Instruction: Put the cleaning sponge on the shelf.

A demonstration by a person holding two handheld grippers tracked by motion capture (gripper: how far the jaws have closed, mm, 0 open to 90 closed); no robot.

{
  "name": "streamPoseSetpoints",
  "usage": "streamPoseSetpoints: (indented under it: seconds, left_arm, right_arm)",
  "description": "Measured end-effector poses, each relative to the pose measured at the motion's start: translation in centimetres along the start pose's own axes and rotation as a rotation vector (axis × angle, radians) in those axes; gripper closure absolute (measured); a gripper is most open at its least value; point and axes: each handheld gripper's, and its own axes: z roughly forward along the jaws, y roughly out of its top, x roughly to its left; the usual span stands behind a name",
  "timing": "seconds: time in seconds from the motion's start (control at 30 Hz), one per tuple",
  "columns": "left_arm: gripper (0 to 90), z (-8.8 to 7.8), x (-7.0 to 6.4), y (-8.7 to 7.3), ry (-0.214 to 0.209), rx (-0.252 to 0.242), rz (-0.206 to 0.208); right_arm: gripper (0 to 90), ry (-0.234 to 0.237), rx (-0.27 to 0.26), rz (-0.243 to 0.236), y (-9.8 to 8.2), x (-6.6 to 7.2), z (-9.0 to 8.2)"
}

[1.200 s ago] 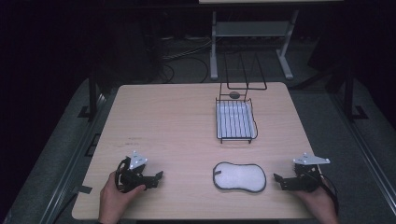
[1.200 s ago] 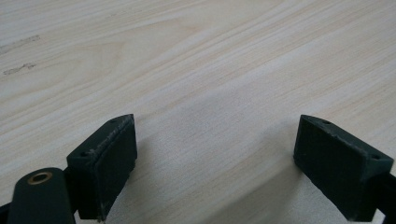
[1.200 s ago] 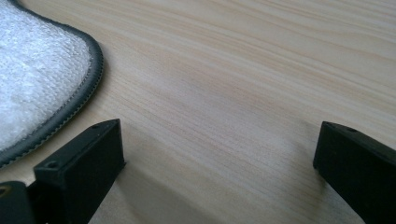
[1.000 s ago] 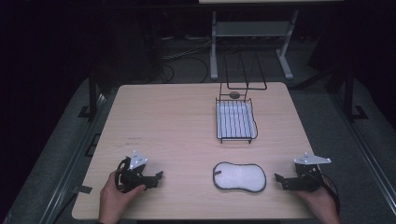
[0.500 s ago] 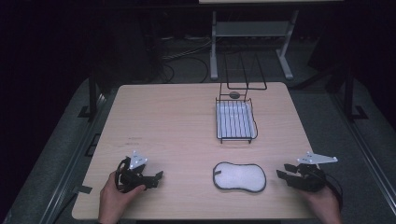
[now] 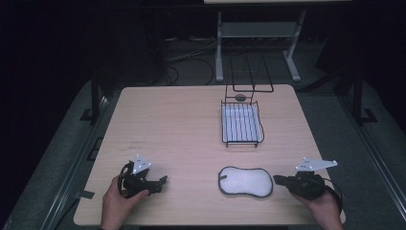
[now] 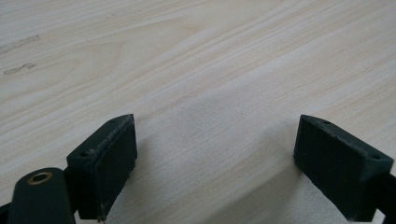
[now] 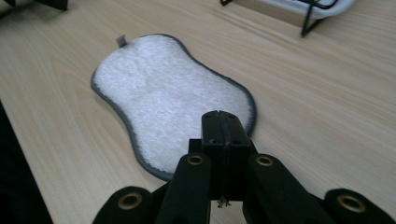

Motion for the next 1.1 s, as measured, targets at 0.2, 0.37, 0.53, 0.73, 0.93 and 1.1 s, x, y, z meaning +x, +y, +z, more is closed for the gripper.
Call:
streamPoseSetpoints:
  seconds: [0.2,0.37,0.53,0.73,0.93,1.1]
  left_arm:
    - [12.6,0.0,0.0,0.0,0.0,0.0,0.0]
    - [12.6,0.0,0.0,0.0,0.0,0.0,0.0]
    - [12.6,0.0,0.0,0.0,0.0,0.0,0.0]
    - [12.6,0.0,0.0,0.0,0.0,0.0,0.0]
    - [12.6,0.0,0.0,0.0,0.0,0.0,0.0]
    - [12.6,0.0,0.0,0.0,0.0,0.0,0.0]
  right_arm:
    - [89.9,0.032,0.017,-0.028,0.3,1.0,0.7]
    - [89.9,0.062,0.032,-0.045,0.5,1.8,1.3]
    - [89.9,0.079,0.058,-0.068,0.5,2.5,1.9]
    - [89.9,0.084,0.1,-0.074,0.4,2.8,2.7]
    - [90.0,0.075,0.119,-0.078,0.3,2.7,3.2]
    - [90.0,0.072,0.119,-0.077,0.4,2.6,3.3]
